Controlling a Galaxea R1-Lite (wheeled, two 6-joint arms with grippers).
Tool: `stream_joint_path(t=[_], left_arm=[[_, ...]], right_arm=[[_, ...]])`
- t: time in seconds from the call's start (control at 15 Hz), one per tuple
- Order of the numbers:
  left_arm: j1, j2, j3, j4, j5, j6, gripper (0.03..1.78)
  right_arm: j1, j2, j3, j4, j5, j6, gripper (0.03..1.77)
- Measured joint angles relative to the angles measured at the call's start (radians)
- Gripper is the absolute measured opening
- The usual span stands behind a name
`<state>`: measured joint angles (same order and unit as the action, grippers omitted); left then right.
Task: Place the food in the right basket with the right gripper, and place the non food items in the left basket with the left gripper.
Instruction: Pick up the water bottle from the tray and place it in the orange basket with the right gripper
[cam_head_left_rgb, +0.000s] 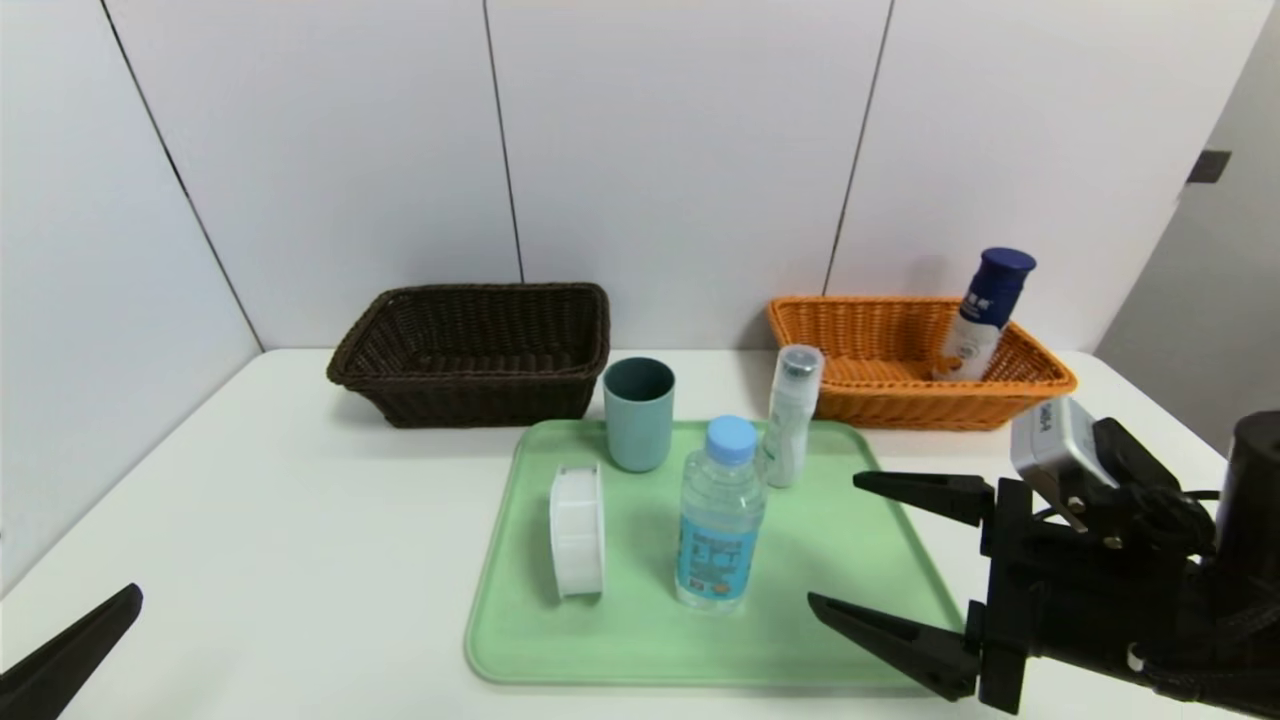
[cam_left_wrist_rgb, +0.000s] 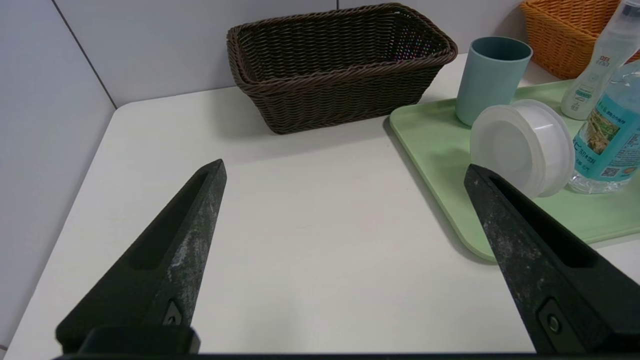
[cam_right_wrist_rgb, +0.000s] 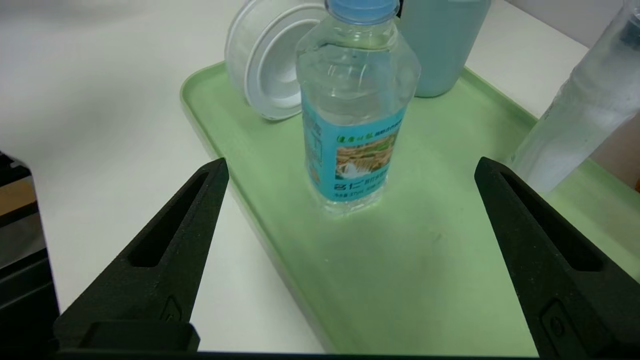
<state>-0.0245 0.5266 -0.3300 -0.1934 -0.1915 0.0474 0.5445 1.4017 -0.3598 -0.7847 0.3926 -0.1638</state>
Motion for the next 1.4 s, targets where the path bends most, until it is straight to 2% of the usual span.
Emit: stream_joint_path(t=[0.53, 0.8, 1.4], left_arm=[[0.0, 0.0, -0.003, 0.0, 0.0, 0.0, 1.69], [0.0, 0.0, -0.001, 0.0, 0.0, 0.0, 1.69], [0.0, -0.001, -0.004, 0.0, -0.001, 0.0, 1.69]], right_arm=[[-0.009, 0.258, -0.045, -0.211, 0.022, -0.003, 1.7], [-0.001, 0.342, -0.11, -0.219, 0.041, -0.007, 1.7], [0.055, 0.459, -0.211, -0.228, 0.036, -0.011, 1.7]])
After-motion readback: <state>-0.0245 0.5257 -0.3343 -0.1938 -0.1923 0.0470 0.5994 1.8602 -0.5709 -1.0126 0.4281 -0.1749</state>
